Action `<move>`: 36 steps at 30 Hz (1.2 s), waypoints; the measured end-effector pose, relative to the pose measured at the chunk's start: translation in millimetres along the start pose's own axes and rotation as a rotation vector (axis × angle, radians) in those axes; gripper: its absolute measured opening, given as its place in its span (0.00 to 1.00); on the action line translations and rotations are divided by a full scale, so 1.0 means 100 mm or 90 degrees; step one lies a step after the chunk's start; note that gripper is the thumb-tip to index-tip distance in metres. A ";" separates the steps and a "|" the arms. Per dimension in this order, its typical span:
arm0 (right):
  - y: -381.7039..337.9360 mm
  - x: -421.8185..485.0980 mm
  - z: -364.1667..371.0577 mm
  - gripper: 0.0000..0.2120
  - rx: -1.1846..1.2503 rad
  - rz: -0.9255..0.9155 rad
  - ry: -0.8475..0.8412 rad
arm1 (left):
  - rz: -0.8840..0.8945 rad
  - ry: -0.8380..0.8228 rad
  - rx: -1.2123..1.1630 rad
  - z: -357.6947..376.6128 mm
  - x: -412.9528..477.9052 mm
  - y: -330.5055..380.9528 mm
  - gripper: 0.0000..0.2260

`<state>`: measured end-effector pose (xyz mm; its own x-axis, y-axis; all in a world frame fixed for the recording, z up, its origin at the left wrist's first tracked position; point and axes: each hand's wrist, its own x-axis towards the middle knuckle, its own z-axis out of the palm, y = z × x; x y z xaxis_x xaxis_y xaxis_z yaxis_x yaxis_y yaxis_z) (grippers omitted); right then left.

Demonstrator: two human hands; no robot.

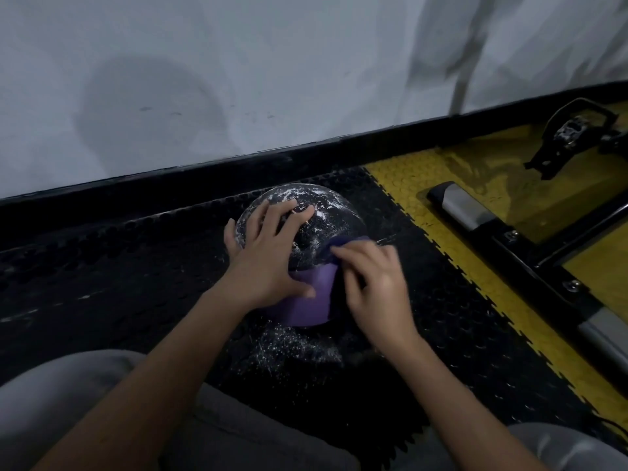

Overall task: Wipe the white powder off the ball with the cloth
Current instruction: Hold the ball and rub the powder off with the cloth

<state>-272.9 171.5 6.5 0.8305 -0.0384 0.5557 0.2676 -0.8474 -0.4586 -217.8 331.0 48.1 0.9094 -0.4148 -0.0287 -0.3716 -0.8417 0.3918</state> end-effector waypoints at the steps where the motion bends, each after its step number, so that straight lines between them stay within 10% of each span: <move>1: 0.10 0.06 -0.03 0.12 0.005 0.052 0.013 | 0.002 -0.005 -0.003 0.00 0.00 0.01 0.50; 5: 0.27 0.15 -0.07 0.11 0.076 0.231 0.040 | 0.018 -0.012 -0.013 0.02 -0.01 0.07 0.50; 12: -0.03 -0.08 -0.05 0.11 0.004 0.007 0.020 | 0.029 -0.013 0.029 0.08 -0.02 0.11 0.49; 18: 0.27 0.09 -0.08 0.11 0.056 0.204 0.089 | 0.052 -0.017 0.027 0.09 -0.02 0.14 0.50; 25: 0.01 -0.11 -0.06 0.11 -0.004 -0.019 0.026 | 0.041 -0.014 0.041 0.07 -0.01 0.12 0.49; 31: 0.39 0.02 -0.08 0.10 -0.035 0.114 0.059 | 0.037 -0.011 0.013 0.06 0.00 0.10 0.50; 36: 0.08 -0.11 -0.01 0.11 -0.060 -0.058 0.045 | 0.028 -0.004 0.013 0.06 -0.02 0.09 0.50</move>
<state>-280.2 164.7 -2.5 0.7672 0.0059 0.6413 0.2898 -0.8953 -0.3384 -223.9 321.5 45.9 0.8911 -0.4535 -0.0182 -0.4147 -0.8297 0.3737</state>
